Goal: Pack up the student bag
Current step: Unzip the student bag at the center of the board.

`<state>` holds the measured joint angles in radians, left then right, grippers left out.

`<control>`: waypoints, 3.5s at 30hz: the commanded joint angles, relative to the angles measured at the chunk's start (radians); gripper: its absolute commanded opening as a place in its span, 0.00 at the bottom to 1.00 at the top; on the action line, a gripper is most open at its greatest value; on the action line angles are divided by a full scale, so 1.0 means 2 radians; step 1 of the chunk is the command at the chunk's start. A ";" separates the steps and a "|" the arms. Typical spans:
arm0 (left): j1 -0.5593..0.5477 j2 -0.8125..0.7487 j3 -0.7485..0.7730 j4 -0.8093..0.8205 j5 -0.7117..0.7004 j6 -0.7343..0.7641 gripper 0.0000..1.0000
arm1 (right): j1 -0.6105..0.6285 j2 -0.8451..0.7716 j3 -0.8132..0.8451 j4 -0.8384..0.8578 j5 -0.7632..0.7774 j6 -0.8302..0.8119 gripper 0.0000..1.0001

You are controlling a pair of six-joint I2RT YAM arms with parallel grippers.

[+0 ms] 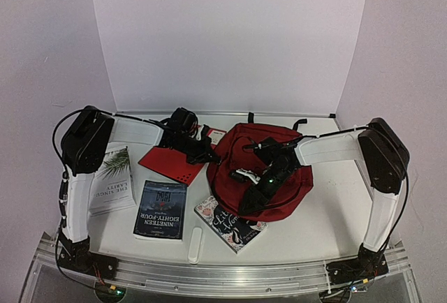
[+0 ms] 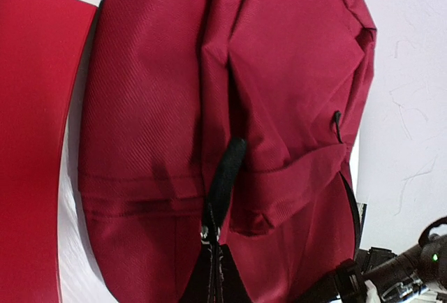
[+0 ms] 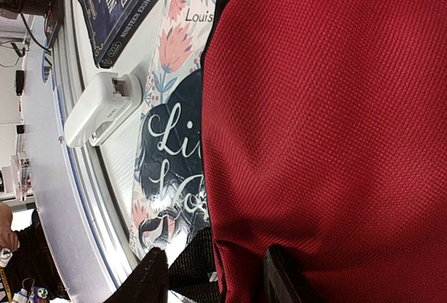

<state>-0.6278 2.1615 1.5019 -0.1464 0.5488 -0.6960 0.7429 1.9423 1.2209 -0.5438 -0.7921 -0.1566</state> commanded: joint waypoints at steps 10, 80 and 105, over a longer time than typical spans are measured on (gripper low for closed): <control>-0.013 -0.087 -0.061 0.024 0.012 0.049 0.00 | -0.006 -0.003 0.018 -0.026 0.020 0.021 0.52; -0.161 -0.255 -0.252 -0.012 -0.059 0.139 0.00 | -0.086 0.264 0.357 0.096 0.233 0.222 0.65; -0.134 -0.383 -0.360 0.087 -0.092 0.081 0.55 | -0.034 -0.004 0.200 -0.004 0.050 0.040 0.72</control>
<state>-0.9651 1.5320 0.8608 -0.1001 0.3518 -0.4317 0.6056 2.0238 1.6830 -0.4823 -0.7009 0.0629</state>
